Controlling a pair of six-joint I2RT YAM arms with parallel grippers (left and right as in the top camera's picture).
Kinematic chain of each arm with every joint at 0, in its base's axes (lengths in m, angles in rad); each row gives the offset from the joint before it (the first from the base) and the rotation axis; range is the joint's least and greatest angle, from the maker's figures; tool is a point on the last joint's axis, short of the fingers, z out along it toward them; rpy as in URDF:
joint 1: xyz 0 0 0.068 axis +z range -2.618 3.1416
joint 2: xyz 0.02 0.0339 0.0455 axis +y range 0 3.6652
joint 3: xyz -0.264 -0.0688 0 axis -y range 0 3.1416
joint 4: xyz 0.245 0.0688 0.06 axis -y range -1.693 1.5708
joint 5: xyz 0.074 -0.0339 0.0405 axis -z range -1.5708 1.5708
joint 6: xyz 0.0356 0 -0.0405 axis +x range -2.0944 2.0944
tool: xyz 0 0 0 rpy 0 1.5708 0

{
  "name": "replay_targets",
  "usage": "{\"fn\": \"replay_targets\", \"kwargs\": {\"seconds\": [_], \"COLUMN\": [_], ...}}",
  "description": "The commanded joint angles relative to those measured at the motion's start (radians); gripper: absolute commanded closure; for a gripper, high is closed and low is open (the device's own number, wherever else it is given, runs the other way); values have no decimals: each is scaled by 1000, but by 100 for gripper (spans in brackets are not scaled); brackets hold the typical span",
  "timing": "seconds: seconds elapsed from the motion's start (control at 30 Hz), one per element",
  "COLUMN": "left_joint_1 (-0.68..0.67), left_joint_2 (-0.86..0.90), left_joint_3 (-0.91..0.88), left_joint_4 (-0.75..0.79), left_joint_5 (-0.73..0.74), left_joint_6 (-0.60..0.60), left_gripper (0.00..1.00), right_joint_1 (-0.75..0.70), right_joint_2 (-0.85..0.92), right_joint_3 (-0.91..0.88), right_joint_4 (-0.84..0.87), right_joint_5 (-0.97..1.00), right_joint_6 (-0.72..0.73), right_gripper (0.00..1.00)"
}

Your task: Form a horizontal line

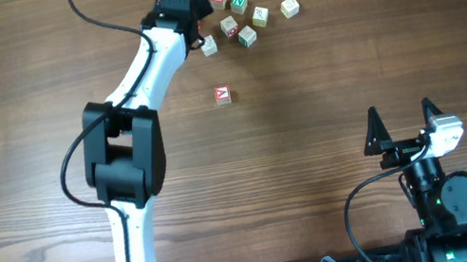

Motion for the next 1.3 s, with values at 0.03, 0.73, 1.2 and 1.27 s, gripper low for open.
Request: {"fn": "replay_targets", "kwargs": {"seconds": [0.03, 0.73, 1.2, 1.27], "left_joint_1": [0, -4, -5, -5], "left_joint_2": [-2, 102, 102, 102], "left_joint_3": [2, 1, 1, 1], "left_joint_4": [0, 33, 33, 32], "left_joint_5": [-18, -13, -14, -14], "left_joint_6": [14, 3, -15, -15], "left_gripper": [39, 48, 49, 46], "right_joint_1": [-7, -7, -7, -7], "right_joint_2": [-11, -11, -11, -11], "right_joint_3": [-1, -1, -1, -1], "right_joint_4": [3, 3, 2, 3], "right_joint_5": [-4, -4, -4, -4], "right_joint_6": [-5, -5, -5, -5], "right_gripper": [0, 0, 0, 0]}}
